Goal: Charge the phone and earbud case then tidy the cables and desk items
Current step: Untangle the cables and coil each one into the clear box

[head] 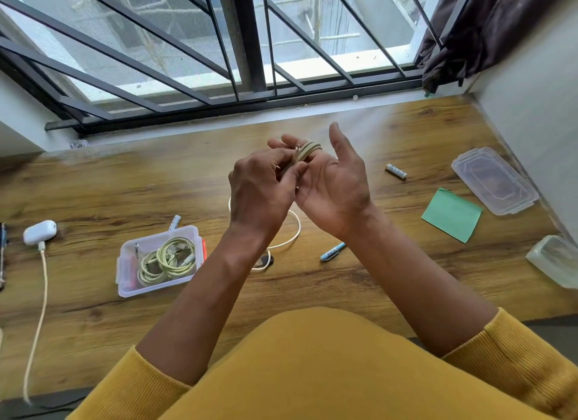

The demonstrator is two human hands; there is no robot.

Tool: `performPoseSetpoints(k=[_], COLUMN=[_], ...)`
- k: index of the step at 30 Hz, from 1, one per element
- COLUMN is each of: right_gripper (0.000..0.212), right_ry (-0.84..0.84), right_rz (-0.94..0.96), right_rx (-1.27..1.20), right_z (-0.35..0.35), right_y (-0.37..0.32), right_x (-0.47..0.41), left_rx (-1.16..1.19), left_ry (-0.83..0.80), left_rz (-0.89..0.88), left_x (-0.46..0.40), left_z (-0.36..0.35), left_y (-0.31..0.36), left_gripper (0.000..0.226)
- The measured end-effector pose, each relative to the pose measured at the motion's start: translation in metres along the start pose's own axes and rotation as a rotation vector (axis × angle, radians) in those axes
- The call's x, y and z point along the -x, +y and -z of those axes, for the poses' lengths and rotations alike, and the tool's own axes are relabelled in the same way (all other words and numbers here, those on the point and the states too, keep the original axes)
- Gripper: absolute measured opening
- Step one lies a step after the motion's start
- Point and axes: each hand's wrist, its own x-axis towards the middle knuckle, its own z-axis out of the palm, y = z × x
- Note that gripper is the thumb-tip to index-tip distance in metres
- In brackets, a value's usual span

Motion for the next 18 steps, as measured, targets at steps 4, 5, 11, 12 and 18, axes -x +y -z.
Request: performPoseSetpoints(k=[4,5,11,12,18], right_gripper=[0.086,0.078,0.079,0.077,0.072], right_ry=[-0.072,-0.094,-0.223,-0.237,-0.251], right_rz=[-0.071,-0.091,-0.142,-0.150,-0.162], right_rx=[-0.007,0.001,0.043,0.047,0.074], right_z=[0.0038,0.0039,0.0010,0.0006,-0.0013], right_y=[0.0006,0.0007,0.0012,0.0012,-0.0023], right_x=[-0.0011,-0.0004,0.0051,0.0057,0.0074], left_rx=[0.045,0.046,-0.030,-0.043,-0.094], left_ry=[-0.041,-0.047,-0.012,-0.007,0.018], left_rz=[0.035,0.042,0.034,0.032,0.018], left_x=[-0.0031,-0.0038,-0.0038,-0.0041,-0.0038], left_z=[0.0054,0.0065,0.0083,0.0083,0.0097], left_y=[-0.0043,-0.0044,-0.0045,-0.0048,-0.0044], left_gripper=[0.010,0.009,0.008,0.010,0.011])
